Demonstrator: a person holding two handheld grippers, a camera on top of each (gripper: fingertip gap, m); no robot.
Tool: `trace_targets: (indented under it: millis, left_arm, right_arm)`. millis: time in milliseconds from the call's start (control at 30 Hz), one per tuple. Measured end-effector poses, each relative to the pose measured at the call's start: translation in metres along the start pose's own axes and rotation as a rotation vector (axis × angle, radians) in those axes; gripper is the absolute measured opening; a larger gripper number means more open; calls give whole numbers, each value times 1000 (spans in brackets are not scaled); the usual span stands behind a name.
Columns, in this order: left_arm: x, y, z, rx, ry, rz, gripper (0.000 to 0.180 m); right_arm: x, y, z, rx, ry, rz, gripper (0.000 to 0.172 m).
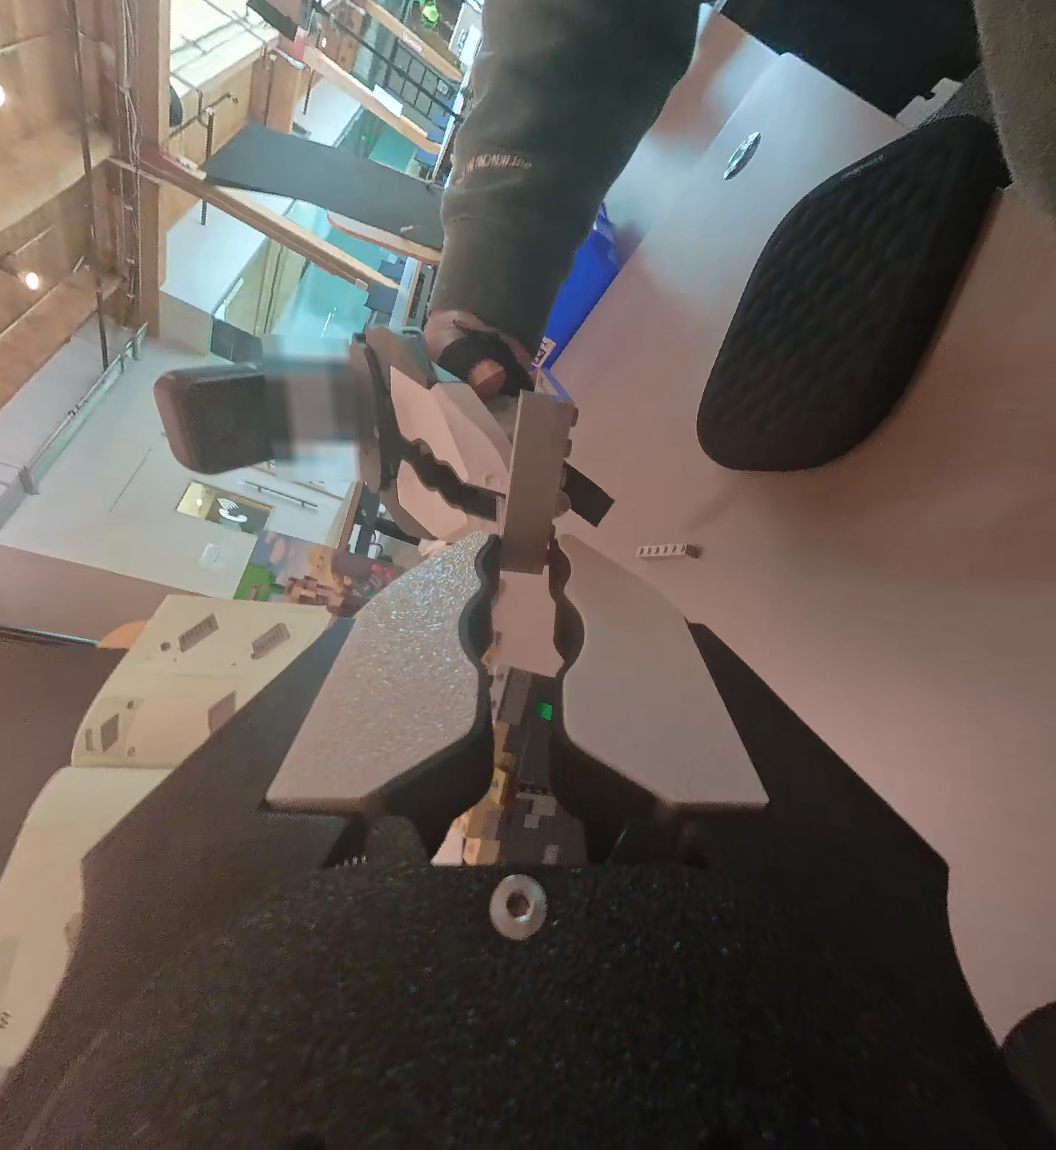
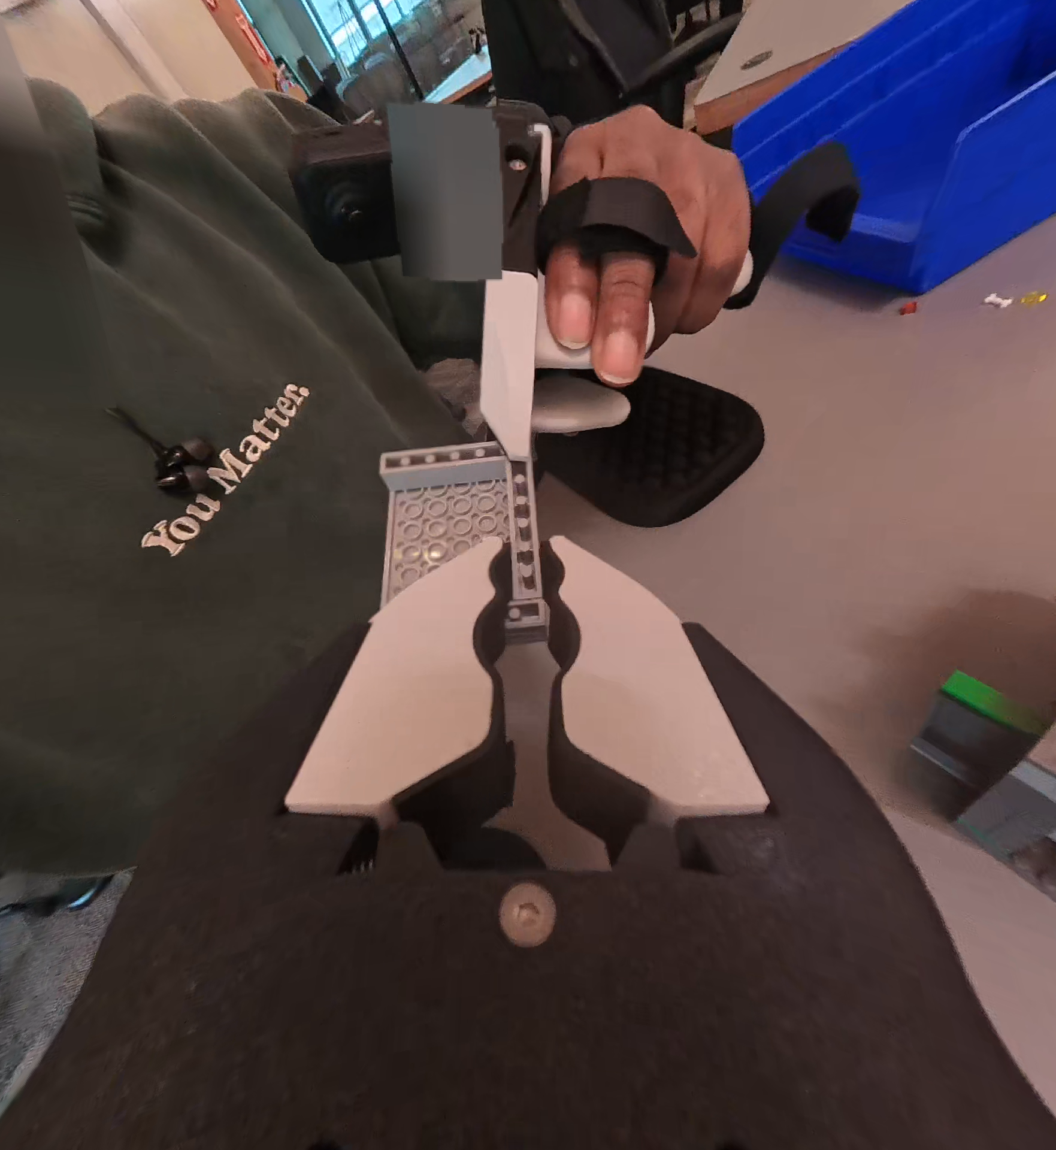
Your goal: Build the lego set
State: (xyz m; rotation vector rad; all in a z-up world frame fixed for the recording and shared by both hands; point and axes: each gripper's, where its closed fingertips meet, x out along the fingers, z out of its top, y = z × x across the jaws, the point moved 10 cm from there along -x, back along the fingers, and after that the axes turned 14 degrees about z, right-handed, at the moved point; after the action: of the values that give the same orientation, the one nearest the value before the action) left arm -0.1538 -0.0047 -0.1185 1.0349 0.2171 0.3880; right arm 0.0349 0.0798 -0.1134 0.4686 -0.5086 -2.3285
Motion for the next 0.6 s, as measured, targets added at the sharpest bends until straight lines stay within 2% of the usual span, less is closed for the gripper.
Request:
trace_targets:
  millis: [100, 233, 367, 433, 500, 600]
  left_arm:
    - [-4, -1, -10, -60, 15, 18, 16]
    - [-11, -3, -28, -197, 83, 27, 22]
    - [-21, -8, -49, -405, 158, 76, 12]
    - [-23, -10, -59, -512, 198, 119, 2]
    - [-21, -11, -67, -614, 243, 156, 0]
    - [-14, -11, -78, -721, 329, 198, 0]
  right_arm:
    - [2, -4, -1, -17, -17, -43, 8]
    - [-1, -8, -8, -22, -56, -179, 8]
    - [-4, -14, -34, -34, -56, -352, 8]
    - [1, -23, -52, -31, 7, -469, 8]
    - [10, -34, -69, -52, 106, -571, 8]
    - [24, -46, -83, -72, 204, -622, 8]
